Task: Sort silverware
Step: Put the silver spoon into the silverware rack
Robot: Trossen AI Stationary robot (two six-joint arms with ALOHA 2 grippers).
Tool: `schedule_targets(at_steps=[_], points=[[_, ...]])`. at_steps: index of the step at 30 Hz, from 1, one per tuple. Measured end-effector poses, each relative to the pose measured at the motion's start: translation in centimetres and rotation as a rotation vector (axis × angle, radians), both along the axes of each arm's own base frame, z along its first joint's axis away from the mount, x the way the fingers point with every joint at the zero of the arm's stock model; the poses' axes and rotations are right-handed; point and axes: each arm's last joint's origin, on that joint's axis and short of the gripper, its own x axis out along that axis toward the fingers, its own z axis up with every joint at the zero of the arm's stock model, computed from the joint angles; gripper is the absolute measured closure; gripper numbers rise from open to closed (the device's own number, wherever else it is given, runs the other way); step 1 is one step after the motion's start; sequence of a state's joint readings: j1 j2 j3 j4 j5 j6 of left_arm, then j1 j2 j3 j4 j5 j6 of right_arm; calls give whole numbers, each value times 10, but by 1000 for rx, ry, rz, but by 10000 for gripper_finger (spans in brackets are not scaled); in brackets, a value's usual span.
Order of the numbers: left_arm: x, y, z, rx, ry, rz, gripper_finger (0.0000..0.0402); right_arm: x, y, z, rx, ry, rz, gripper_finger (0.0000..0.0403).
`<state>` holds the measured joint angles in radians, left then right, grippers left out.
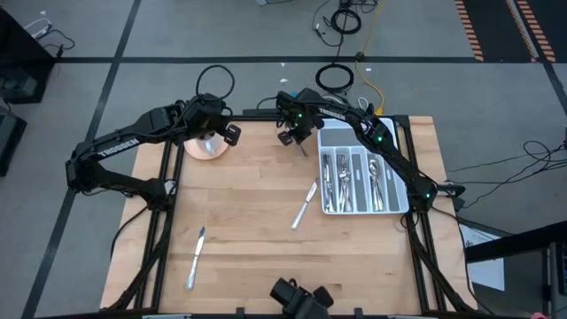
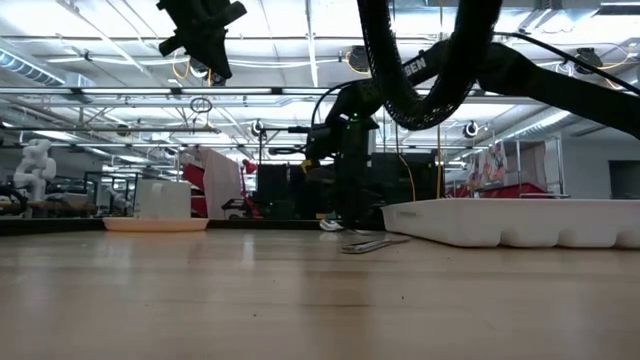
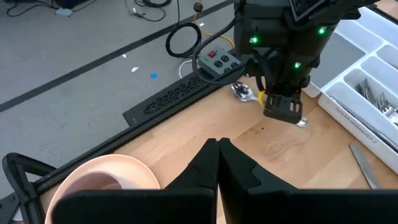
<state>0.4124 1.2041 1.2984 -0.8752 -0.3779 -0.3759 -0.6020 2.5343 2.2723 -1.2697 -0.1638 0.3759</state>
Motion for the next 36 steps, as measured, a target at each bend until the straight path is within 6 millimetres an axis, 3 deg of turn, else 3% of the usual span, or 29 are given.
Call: schedule_targets(at_steps=[10,16,21,30,36], points=[[0,0,0,9,12,-13,397,6,22,5,25,44,88,403],[0,0,0,9,12,-13,397,13,33,24,3,13,126,402],[0,0,0,9,12,-12,397,14,34,38,-9,-16,142,402],[0,0,0,9,12,-12,397,18,34,40,-59,-52,192,402],[0,0,0,9,12,-11,397,27,43,40,-110,-75,315,340]])
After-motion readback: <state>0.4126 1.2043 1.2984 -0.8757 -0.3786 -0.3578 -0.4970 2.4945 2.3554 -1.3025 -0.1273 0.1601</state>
